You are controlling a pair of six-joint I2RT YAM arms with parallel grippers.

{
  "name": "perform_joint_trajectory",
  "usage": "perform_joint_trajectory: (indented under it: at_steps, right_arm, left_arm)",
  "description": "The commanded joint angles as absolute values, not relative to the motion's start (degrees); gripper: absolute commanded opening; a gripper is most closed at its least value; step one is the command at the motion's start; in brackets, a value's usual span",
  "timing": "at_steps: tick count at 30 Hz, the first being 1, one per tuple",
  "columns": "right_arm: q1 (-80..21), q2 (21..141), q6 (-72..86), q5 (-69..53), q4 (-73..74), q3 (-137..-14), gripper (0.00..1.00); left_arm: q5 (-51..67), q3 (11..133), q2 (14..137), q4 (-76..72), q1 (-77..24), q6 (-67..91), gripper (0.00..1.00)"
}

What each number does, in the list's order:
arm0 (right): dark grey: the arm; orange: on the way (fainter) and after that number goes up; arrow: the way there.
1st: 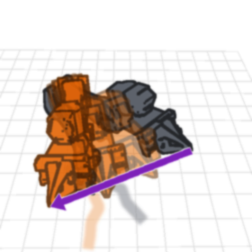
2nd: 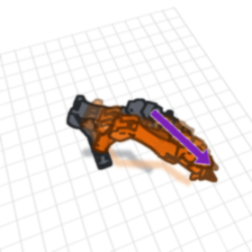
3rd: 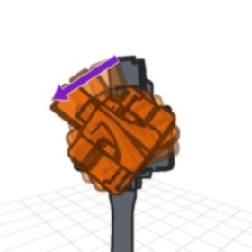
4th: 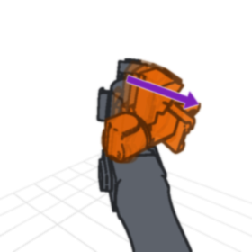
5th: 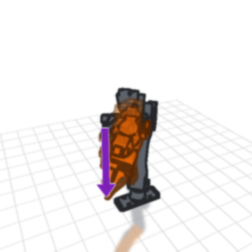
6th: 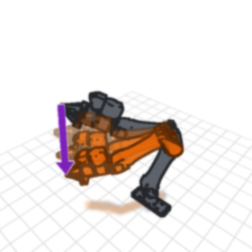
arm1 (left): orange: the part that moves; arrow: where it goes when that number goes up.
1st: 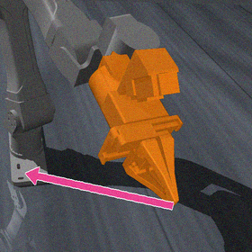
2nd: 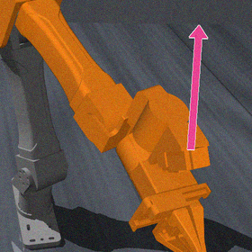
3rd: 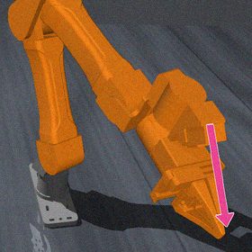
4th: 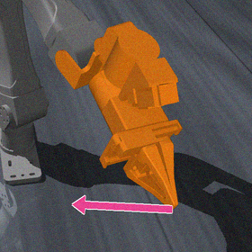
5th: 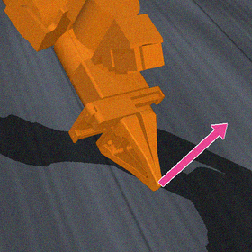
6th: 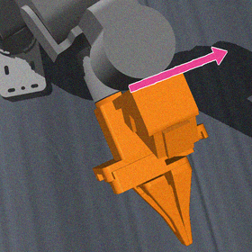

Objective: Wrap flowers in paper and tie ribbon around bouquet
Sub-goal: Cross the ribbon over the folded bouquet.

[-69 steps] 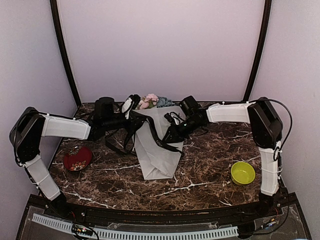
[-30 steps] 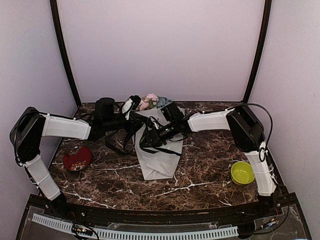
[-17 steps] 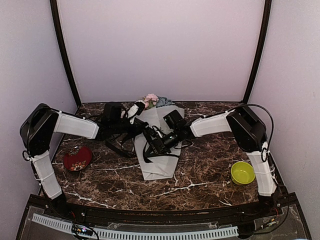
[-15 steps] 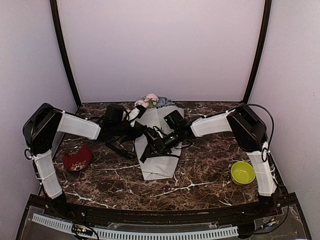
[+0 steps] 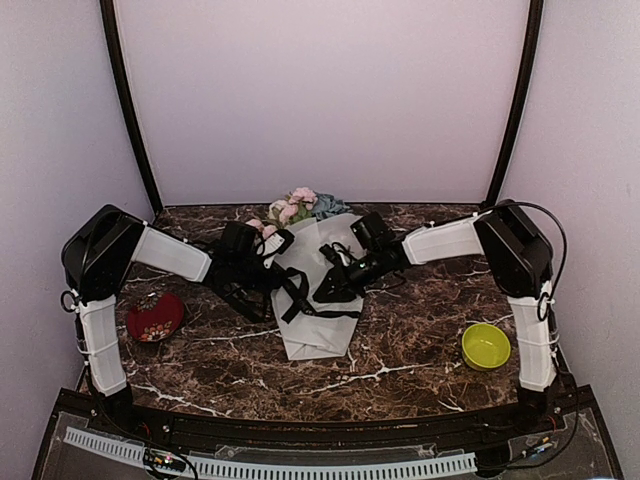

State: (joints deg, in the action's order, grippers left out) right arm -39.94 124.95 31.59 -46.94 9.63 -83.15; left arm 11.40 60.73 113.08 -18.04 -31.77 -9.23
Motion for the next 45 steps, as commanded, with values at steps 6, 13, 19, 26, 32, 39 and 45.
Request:
perform_joint_trajectory:
  at_steps: [6, 13, 19, 26, 32, 39, 45]
  right_arm:
    - [-37.9, 119.6, 29.1, -30.3, 16.3, -85.7, 0.14]
    - [-45.0, 113.2, 17.5, -28.1, 11.9, -85.1, 0.17]
    - [-52.0, 111.1, 7.5, -25.1, 7.9, -82.7, 0.27]
    - [-57.5, 114.5, -3.1, -15.4, 12.7, -84.3, 0.37]
    - [-58.8, 117.3, -6.4, -12.4, 15.9, -85.8, 0.40]
    - [-58.8, 118.6, -6.7, -11.7, 14.3, -84.6, 0.44]
    - [-58.7, 119.8, -6.2, -7.0, 13.1, -84.6, 0.41]
  left_arm:
    - [11.5, 62.3, 113.0, -16.2, -31.8, -10.3, 0.00]
    - [11.5, 62.4, 113.0, -16.1, -31.7, -10.3, 0.00]
    - [14.4, 62.8, 113.4, -15.3, -31.7, -10.0, 0.00]
    - [15.5, 63.8, 113.7, -13.9, -31.7, -10.2, 0.00]
    - [15.6, 63.8, 113.7, -13.5, -31.8, -10.4, 0.00]
    - [15.6, 64.0, 113.7, -13.0, -31.7, -10.6, 0.00]
    - [16.0, 64.0, 113.7, -13.2, -31.8, -10.6, 0.00]
